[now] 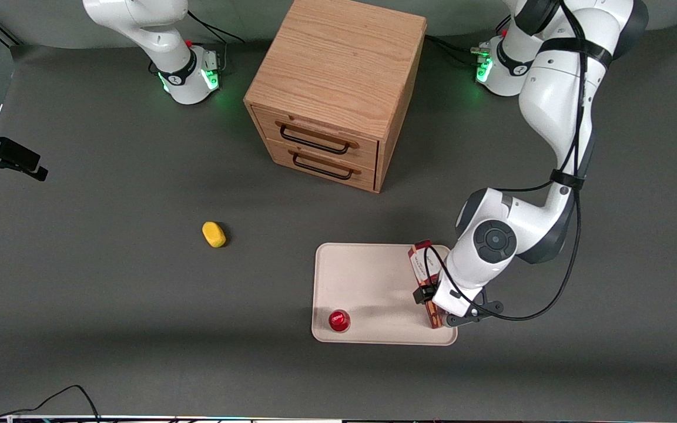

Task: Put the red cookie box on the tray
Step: 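Close the left gripper on the cookie box and lift it, then carry the held cookie box off the tray to the table beside it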

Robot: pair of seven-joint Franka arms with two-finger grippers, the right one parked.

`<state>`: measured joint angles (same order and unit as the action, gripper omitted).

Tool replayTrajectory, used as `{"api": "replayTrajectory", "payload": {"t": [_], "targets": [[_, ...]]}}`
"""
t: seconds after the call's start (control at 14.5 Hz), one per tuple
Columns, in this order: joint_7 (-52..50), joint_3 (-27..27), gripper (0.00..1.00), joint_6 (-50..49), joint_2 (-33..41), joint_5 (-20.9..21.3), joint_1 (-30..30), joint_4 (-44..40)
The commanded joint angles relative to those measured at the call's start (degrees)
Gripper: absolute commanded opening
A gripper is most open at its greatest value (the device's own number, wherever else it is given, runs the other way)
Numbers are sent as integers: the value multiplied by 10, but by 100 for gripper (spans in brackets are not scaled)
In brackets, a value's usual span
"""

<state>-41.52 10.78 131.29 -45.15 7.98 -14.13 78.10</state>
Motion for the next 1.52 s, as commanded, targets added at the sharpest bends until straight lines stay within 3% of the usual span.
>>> {"api": "replayTrajectory", "payload": {"t": [0.0, 0.21, 0.41, 0.55, 1.1, 1.31, 1.45], "targets": [[-14, -3, 65, 26, 3, 14, -5, 20], [-12, -3, 28, 87, 7, 24, -5, 69], [-6, -3, 7, 86, 11, 30, -3, 75], [-3, -3, 6, 65, 28, 30, -2, 72], [97, -4, 5, -286, 139, 20, 6, -46], [178, -6, 5, -382, 213, 17, 44, -48], [241, -7, 5, -403, 273, -12, 89, -8]]}}
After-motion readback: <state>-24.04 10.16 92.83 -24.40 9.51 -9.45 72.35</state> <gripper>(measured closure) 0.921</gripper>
